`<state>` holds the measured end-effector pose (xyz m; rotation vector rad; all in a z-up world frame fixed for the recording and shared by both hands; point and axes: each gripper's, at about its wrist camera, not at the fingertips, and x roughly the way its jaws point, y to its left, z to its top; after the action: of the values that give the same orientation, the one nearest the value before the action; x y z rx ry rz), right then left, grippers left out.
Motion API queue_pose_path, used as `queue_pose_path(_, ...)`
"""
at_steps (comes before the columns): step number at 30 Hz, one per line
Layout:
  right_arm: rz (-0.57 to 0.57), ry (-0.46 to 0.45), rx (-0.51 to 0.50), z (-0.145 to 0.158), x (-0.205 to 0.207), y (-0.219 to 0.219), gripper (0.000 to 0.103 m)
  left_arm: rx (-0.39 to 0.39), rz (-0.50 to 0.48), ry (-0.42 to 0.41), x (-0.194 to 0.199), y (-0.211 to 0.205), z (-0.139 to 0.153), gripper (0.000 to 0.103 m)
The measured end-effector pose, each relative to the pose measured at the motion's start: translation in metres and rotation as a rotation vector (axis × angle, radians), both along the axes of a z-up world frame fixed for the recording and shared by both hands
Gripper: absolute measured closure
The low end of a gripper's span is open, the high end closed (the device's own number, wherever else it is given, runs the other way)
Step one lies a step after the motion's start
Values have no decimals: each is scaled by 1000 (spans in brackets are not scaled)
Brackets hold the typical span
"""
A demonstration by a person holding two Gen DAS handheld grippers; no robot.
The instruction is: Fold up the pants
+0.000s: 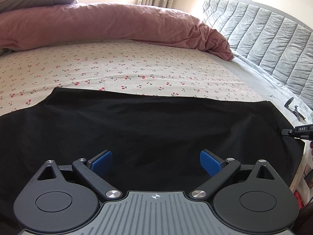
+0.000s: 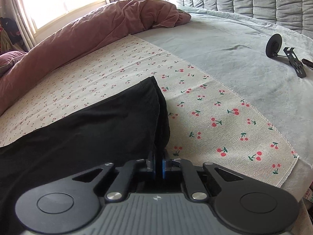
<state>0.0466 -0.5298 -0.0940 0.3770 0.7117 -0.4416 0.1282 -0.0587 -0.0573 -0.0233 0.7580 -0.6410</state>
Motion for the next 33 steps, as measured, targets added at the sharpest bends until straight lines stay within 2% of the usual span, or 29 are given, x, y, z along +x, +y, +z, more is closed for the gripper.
queue_pose_path(6, 119, -142, 82, 23, 1, 23, 95, -92, -8, 33, 3, 0, 2, 5)
queue_pose_path(10, 257, -181, 140, 29, 18, 54, 95, -134, -29, 44, 3, -4, 0, 5)
queue_pose_path(13, 355, -173, 162, 28, 36, 84, 95, -167, -38, 60, 4, -7, -3, 6)
queue_pose_path(16, 460, -147, 181, 24, 54, 117, 95, -233, -44, 100, 8, -8, -6, 7)
queue_pose_path(22, 633, -56, 177, 8, 80, 181, 95, -333, -30, 183, 17, -6, -20, 10)
queue_pose_path(27, 728, -16, 188, 1, 87, 216, 95, -385, 1, 222, 24, 1, -26, 16)
queue_pose_path(33, 793, -13, 245, -1, 87, 233, 93, -428, 25, 261, 30, 5, -30, 27)
